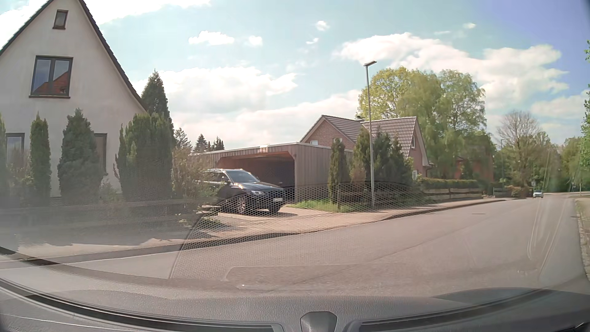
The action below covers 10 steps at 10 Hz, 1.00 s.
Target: Follow the waypoints while adhering to traffic rules and regulations
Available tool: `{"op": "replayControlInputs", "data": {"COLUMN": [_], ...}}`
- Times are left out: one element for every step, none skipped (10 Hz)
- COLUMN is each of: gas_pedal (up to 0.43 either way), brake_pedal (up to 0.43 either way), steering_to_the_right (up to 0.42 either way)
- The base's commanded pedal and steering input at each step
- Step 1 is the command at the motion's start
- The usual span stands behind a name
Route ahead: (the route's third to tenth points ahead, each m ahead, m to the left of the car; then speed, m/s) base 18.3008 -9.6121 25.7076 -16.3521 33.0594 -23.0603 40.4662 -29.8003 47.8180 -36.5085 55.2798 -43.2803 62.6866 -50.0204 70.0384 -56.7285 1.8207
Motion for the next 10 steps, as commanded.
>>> {"op": "replayControlInputs", "data": {"gas_pedal": [0.0,0.0,0.0,0.0,0.0,0.0,0.0,0.0,0.0,0.0], "brake_pedal": [0.0,0.0,0.0,0.0,0.0,0.0,0.0,0.0,0.0,0.0], "steering_to_the_right": [0.634,0.632,0.627,0.616,0.602,0.59,0.579,0.566,0.552,0.542]}}
